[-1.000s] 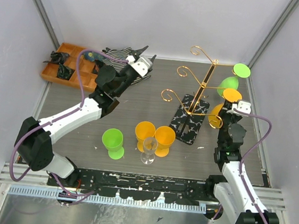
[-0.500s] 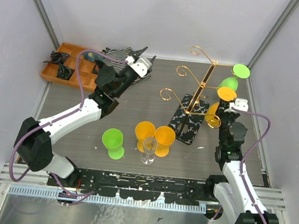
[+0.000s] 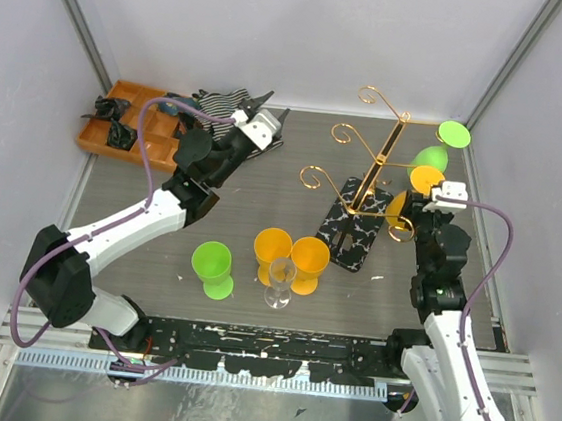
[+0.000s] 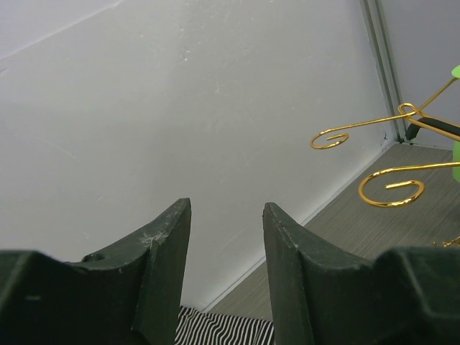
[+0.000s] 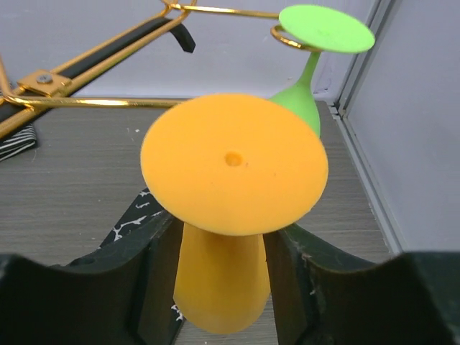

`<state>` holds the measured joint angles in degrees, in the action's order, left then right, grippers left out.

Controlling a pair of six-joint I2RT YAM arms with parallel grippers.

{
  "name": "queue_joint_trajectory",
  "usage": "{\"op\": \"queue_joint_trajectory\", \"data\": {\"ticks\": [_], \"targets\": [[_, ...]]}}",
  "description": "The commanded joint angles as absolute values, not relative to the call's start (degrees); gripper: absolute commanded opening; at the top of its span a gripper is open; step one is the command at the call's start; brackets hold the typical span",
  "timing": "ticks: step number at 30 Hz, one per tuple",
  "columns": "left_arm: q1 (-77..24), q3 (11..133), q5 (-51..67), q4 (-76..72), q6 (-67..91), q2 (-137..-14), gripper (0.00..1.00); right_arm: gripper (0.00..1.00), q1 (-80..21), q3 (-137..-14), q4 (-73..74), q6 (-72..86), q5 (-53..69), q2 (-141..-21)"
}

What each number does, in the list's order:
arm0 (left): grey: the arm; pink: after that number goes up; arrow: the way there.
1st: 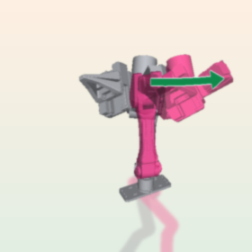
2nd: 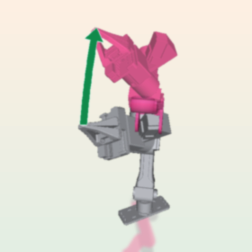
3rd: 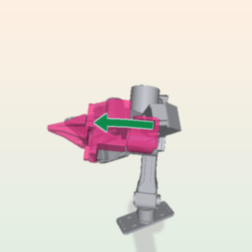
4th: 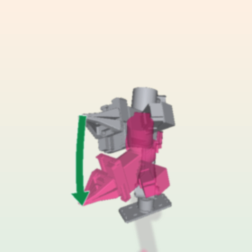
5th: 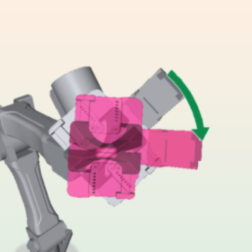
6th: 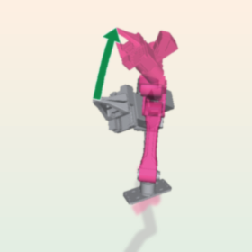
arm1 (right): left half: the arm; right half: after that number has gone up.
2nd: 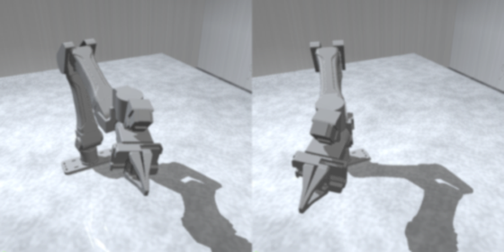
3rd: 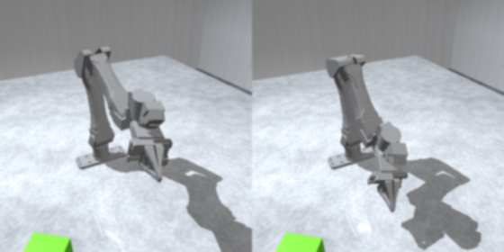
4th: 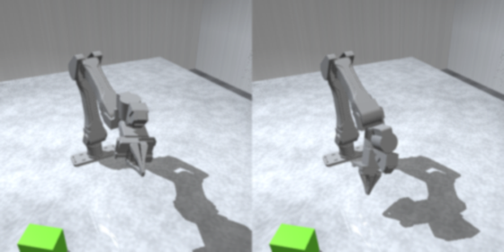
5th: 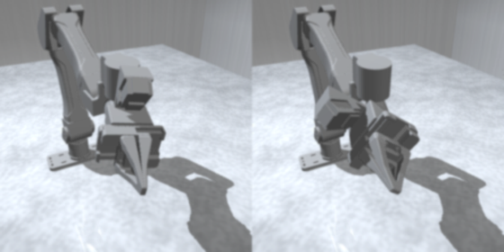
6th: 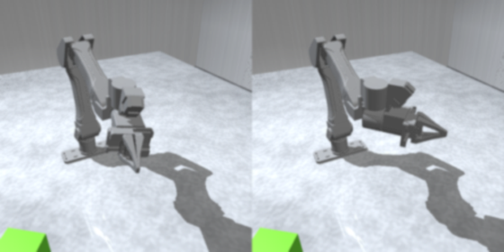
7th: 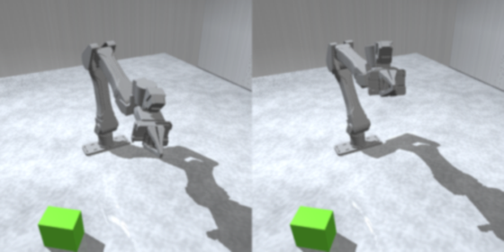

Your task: Place the wine glass upside down on the wine glass rack

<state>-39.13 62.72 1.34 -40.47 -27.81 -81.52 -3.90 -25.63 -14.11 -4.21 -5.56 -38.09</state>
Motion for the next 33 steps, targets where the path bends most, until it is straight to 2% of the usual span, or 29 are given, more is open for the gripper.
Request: {"op": "queue_joint_trajectory", "data": {"ticks": [1,18,22,25,33], "targets": [[-39.00,61.74,0.53,-42.81,-27.73,-79.78,0.51,0.55,-4.13,-31.10,-8.20,-5.00,-8.16,-35.17],[-39.00,61.96,0.11,-41.43,-29.38,-79.96,0.53,0.70,-4.13,-37.37,5.00,-5.58,-23.02,-34.35],[-38.95,61.83,-0.14,-40.28,-29.89,-79.63,0.53,0.81,-4.13,-41.55,11.54,-1.55,-28.57,-34.25],[-38.97,61.58,-0.99,-38.36,-29.88,-79.05,0.53,0.85,-4.13,-44.16,15.27,-0.16,-29.27,-33.16],[-38.98,59.45,-2.58,-34.93,-27.06,-76.63,0.53,0.86,-4.13,-55.33,22.65,1.32,-30.87,-34.73]]}}
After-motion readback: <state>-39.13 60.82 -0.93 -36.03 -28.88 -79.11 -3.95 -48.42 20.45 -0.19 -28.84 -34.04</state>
